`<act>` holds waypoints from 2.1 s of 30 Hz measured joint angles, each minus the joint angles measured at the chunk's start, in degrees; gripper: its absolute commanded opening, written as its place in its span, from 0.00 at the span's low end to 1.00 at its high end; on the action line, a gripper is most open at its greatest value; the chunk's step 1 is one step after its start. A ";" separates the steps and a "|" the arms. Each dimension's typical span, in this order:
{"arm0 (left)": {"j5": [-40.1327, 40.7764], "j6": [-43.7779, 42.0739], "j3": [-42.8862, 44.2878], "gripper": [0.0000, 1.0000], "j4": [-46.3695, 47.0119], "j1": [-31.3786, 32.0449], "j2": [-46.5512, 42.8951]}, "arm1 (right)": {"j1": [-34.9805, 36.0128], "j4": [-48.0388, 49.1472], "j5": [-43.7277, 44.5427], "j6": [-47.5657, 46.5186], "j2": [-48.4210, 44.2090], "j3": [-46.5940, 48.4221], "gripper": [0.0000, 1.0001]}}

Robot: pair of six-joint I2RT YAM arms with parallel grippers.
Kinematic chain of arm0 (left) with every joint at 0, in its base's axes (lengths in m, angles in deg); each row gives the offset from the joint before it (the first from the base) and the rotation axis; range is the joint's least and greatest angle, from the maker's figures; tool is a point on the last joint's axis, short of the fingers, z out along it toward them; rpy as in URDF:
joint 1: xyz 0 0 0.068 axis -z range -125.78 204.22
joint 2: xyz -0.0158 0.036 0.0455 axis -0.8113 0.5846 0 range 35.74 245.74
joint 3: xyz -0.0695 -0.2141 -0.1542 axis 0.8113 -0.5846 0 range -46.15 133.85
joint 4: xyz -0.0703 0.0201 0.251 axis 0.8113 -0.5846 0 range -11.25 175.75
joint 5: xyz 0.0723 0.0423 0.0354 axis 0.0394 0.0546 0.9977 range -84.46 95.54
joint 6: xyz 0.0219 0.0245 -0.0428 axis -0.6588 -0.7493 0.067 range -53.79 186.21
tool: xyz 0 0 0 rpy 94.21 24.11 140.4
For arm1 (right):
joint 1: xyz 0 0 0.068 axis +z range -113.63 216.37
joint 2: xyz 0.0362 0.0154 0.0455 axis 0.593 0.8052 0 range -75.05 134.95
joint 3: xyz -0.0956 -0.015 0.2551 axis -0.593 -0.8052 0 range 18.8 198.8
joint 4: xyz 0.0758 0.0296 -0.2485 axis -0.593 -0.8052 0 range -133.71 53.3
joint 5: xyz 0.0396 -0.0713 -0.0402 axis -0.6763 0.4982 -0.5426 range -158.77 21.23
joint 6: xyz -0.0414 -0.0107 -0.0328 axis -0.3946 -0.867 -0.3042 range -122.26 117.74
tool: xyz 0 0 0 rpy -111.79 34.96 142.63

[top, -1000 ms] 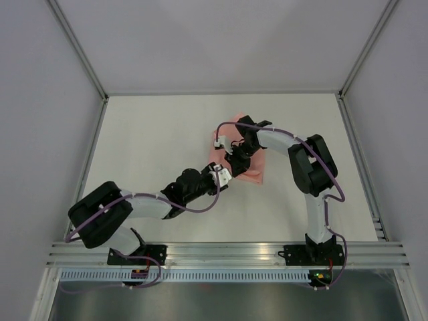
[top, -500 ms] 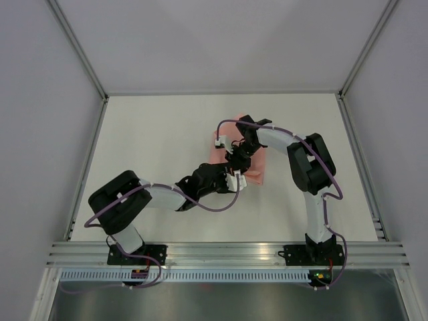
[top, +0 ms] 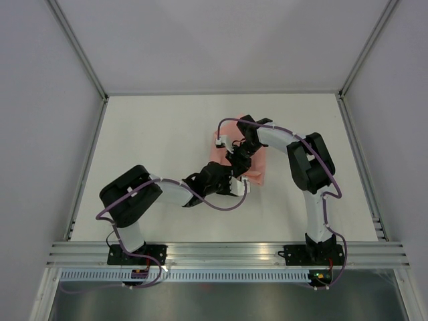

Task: Fold the napkin, place the utensils inside, and roll it up
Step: Roll the napkin at the center of the board.

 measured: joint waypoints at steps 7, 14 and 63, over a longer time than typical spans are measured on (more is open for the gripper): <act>0.02 -2.86 0.87 0.69 -1.84 -0.55 0.15 | -0.20 -0.87 -0.24 -0.46 0.07 0.00 0.11; 0.02 -5.49 1.75 0.66 -4.07 -0.63 0.15 | -0.44 -1.86 -1.14 -0.57 0.42 0.13 0.11; -3.45 3.26 22.56 0.02 -38.56 -0.50 6.03 | -6.73 1.73 0.55 3.93 -5.42 -5.84 0.60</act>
